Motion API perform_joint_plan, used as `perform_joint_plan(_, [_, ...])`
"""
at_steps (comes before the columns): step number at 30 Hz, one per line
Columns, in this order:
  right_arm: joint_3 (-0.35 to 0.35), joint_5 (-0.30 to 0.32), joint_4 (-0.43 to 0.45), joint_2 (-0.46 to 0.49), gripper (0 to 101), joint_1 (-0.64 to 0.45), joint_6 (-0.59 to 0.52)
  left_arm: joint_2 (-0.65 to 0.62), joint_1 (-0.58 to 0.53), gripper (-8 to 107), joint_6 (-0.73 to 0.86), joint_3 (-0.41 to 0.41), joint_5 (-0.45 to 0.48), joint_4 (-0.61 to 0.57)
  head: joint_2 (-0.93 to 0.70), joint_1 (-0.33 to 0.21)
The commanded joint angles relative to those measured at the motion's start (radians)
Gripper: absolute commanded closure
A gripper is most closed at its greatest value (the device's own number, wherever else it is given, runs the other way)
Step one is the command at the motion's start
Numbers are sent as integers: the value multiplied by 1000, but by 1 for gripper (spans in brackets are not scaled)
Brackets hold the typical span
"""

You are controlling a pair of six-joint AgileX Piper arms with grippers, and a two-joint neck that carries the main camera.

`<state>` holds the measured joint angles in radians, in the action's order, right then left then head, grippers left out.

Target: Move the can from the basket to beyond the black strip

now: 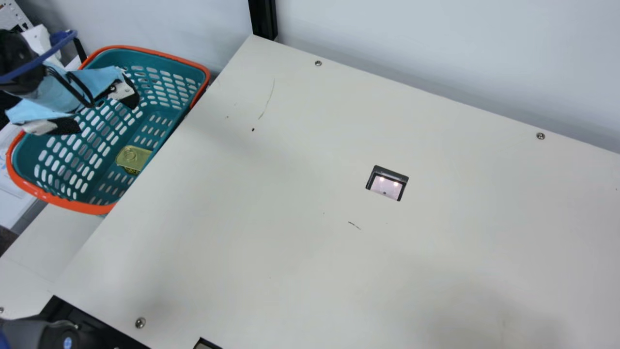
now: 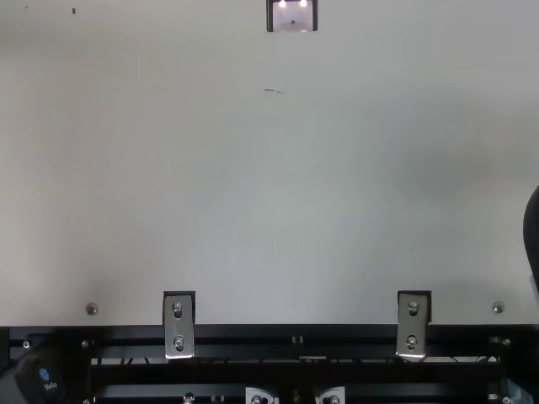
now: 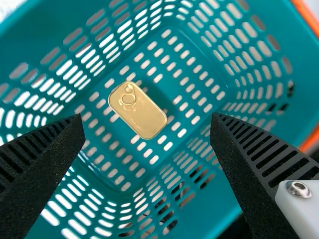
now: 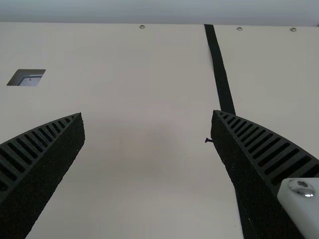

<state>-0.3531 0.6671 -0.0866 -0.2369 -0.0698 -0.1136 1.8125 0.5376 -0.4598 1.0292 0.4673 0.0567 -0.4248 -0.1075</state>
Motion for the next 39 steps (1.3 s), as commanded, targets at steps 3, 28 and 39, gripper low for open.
perform_joint_plan(3, [0,0,0,0,0,0,0,82,4,9,-118,19,-17,2,-7,-21])
perform_joint_plan(28, [0,0,-3,0,0,0,0,404,30,9,-406,210,58,-27,-7,-21])
perform_joint_plan(39, [0,0,-3,0,0,0,0,514,49,9,-409,312,119,-43,-7,-21])
